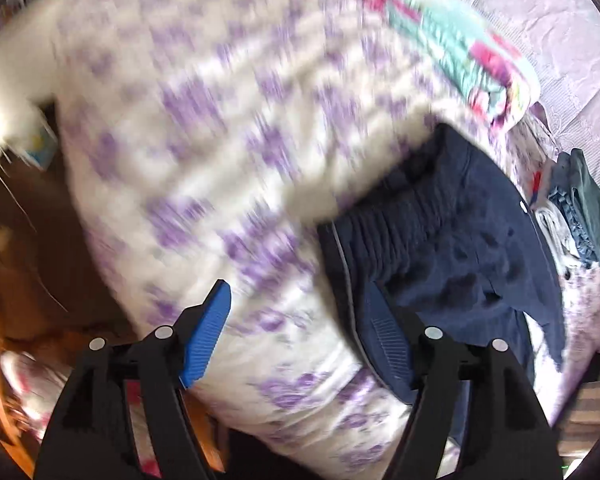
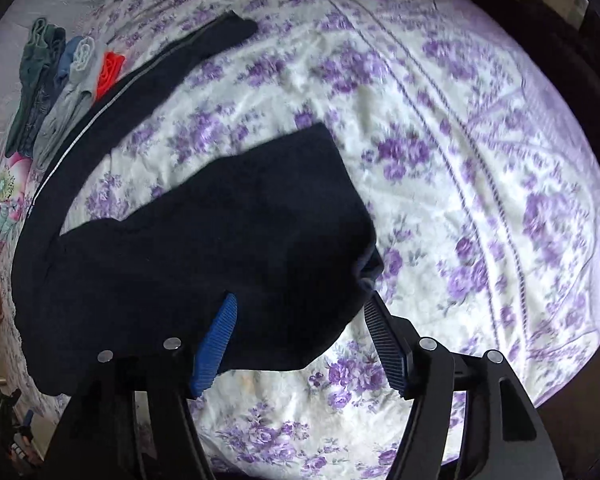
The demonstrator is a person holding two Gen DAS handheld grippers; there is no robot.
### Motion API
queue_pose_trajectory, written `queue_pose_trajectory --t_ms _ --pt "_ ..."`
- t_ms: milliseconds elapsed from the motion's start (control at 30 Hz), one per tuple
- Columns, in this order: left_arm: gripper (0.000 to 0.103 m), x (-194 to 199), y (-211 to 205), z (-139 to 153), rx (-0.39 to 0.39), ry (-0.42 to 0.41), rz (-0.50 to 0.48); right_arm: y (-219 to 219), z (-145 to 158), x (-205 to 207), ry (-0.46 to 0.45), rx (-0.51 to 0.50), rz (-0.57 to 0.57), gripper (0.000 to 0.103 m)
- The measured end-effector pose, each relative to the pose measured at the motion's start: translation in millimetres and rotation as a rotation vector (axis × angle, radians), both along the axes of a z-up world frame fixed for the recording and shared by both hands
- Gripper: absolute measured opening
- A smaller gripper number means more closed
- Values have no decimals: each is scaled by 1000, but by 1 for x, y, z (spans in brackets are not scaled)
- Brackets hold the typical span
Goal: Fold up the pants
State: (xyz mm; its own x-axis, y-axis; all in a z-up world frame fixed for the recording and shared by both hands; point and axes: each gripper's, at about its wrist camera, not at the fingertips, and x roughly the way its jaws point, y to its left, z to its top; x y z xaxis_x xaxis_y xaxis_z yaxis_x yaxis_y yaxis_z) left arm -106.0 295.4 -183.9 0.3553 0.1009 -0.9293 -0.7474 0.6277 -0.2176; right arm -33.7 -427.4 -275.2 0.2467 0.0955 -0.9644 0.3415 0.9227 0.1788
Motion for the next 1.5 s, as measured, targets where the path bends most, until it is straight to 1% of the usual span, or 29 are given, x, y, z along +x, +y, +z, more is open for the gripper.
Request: queue_pose_trajectory --t_ms 33,67,133,200,233,267,300,367,400,467,533,567,600,633,700,800,900,967,1000,1067,1100,1133,1167,1200,1267,1300,1367,1467,1500 --pt "69 4 -1 13 35 -14 -13 0 13 8 -39 -5 11 75" --pt "70 12 -2 23 59 -28 -33 0 24 20 -76 2 23 76" --pt "71 53 -15 39 67 -62 -129 0 38 57 -157 69 41 78" --pt "72 97 -32 45 63 -100 -225 4 44 106 -207 139 38 78" --pt "73 126 -41 43 53 -111 -276 7 43 131 -234 178 40 78" --pt "73 141 -46 40 46 -112 -300 7 40 158 -254 217 34 78" --pt "73 176 -52 29 24 -95 -338 8 34 182 -262 253 19 78" --pt "73 215 -65 6 -23 -58 -372 14 17 226 -221 253 -13 77" --pt "73 238 -70 -9 -37 -17 -389 15 4 242 -188 256 -29 76" --pt "72 262 -82 -32 -14 60 -427 16 -20 259 -134 287 -63 67" --pt "72 282 -88 -58 23 152 -452 16 -39 270 -104 305 -85 54" --pt "72 284 -91 -66 28 176 -453 16 -45 273 -105 303 -88 46" --pt "72 288 -91 -76 35 209 -455 17 -50 275 -110 299 -88 18" --pt "72 289 -92 -80 44 223 -458 17 -54 278 -115 311 -76 5" --pt "72 289 -95 -82 63 233 -468 19 -49 269 -120 290 -64 5" --pt "72 282 -93 -83 53 218 -481 12 -37 248 -117 272 -64 5" --pt "72 277 -92 -86 56 216 -496 5 -47 235 -100 272 -75 6" --pt "80 278 -93 -90 63 233 -507 8 -66 237 -68 267 -70 13" --pt "85 284 -99 -93 65 241 -515 8 -69 237 -93 275 -78 14" --pt "86 282 -104 -95 78 263 -540 11 -63 237 -85 275 -58 25" --pt "86 281 -105 -93 71 264 -552 13 -57 236 -71 265 -35 40" --pt "84 279 -106 -89 58 258 -566 16 -49 233 -59 228 -15 49" --pt "84 277 -103 -83 45 245 -585 18 -37 226 -60 180 5 50" --pt "84 273 -100 -73 48 225 -608 19 -26 217 -72 156 22 51" --pt "84 268 -89 -48 123 181 -665 20 0 192 -110 147 44 54" --pt "84 268 -85 -40 138 164 -694 19 10 178 -128 146 57 58" --pt "86 275 -71 -27 133 120 -808 20 26 148 -156 140 87 60" --pt "88 306 -56 -27 150 142 -954 27 38 108 -163 131 119 60" --pt "88 321 -49 -32 135 163 -990 32 39 98 -163 134 134 60"
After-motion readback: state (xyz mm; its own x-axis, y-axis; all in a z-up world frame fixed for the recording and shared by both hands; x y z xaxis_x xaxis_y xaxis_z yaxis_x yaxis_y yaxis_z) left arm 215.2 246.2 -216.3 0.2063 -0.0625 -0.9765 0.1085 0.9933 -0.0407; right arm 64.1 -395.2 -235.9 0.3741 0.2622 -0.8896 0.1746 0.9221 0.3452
